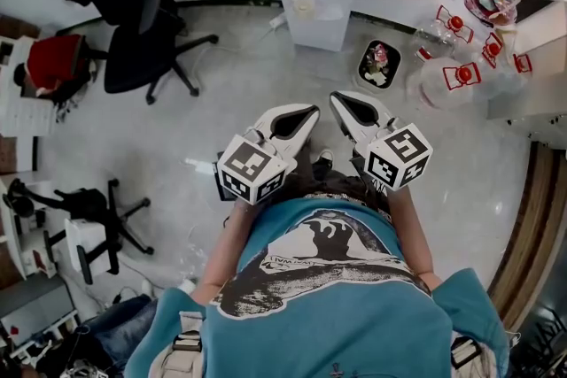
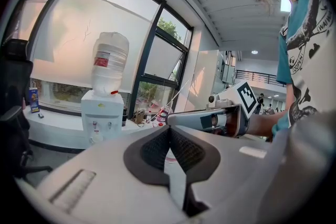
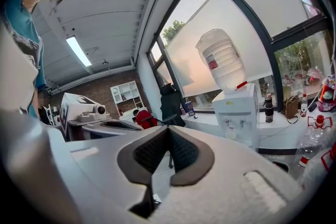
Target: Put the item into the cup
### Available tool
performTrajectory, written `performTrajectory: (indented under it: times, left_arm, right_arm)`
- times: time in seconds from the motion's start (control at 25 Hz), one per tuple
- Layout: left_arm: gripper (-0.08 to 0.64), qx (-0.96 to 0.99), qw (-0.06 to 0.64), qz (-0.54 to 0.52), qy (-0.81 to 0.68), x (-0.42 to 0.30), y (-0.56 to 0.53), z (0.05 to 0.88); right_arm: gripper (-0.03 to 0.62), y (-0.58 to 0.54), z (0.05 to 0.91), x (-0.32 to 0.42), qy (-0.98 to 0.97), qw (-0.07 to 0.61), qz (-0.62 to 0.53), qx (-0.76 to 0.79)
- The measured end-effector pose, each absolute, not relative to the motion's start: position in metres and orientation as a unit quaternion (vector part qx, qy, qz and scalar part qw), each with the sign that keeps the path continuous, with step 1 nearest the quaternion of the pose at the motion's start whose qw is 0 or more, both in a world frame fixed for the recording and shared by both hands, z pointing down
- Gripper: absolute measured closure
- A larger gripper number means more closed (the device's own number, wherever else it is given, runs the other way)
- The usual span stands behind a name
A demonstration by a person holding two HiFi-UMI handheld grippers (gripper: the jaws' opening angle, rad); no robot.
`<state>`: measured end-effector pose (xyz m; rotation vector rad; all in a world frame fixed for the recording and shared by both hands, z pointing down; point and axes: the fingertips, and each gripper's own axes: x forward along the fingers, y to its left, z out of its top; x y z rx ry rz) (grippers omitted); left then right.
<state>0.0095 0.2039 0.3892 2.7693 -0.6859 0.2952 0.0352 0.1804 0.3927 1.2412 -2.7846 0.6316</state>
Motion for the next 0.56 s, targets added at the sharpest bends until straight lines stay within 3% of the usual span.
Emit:
performTrajectory:
  times: [0.56]
  left_arm:
    - [0.548, 0.956, 0.141, 0.106, -0.234, 0.0119, 0.2123, 0.3938]
  right_arm:
    - [0.592, 0.1891, 0.3973, 0.0312, -0.897, 0.029, 0.205, 0.39]
